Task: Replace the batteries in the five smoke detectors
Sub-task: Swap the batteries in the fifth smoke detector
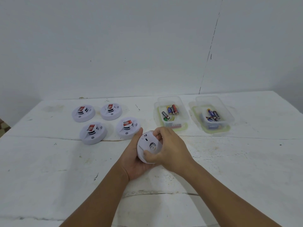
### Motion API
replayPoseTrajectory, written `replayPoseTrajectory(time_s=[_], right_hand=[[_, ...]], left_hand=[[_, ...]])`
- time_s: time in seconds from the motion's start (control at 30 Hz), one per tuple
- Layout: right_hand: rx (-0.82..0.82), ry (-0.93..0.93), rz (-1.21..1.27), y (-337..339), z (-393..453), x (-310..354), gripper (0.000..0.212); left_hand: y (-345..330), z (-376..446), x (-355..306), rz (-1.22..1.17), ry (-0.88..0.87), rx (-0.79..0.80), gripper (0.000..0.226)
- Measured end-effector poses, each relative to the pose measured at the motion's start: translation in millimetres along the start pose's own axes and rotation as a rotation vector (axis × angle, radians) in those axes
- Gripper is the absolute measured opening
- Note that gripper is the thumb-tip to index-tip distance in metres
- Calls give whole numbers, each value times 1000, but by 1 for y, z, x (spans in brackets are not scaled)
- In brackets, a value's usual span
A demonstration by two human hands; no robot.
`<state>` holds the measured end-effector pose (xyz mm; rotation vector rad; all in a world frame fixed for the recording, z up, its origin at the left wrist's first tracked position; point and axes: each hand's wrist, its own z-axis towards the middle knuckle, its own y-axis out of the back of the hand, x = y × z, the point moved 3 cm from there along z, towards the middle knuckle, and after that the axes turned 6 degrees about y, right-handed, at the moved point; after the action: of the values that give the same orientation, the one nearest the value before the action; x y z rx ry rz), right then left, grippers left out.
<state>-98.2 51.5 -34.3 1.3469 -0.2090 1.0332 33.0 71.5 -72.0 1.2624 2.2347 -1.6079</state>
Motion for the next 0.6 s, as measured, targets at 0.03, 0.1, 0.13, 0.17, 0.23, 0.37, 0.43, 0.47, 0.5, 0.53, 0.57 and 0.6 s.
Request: replayPoseTrajectory(time_s=[0.03,0.1,0.13,0.17,0.23,0.37,0.43,0.47,0.5,0.53,0.57,0.6], right_hand=[[13,41,-12,1,0,-1,61],[46,140,-67,1,1,2,65],[61,184,-96,1,1,3,66],[71,213,-115,0,1,4,67],[54,199,-75,0,0,2,67],[-104,-49,300,9,-8,-11,57],[-208,-108,406,15,-10,-18,56],[-254,-127,414,17,-10,-21,57],[-289,-152,392,19,-11,-26,58],[-311,-182,349,20,-13,-31,58],[-322,-219,294,21,-15,-36,57],[-314,-252,232,21,-18,-41,55]], left_hand=[[-1,-1,0,2,-2,-2,64],[-1,-2,-1,-13,-2,-11,62],[-1,-2,-1,-25,-6,-16,59],[-1,-2,-2,-33,-12,-15,57],[-1,-2,-1,-33,-13,-14,59],[0,-2,-1,-18,-22,-18,72],[1,-2,-3,-44,-60,-58,69],[2,-2,-4,-63,-84,-73,65],[3,-3,-5,-83,-107,-87,60],[6,-3,-6,-109,-124,-92,55],[7,-4,-7,-137,-136,-89,52],[9,-4,-7,-161,-143,-84,50]])
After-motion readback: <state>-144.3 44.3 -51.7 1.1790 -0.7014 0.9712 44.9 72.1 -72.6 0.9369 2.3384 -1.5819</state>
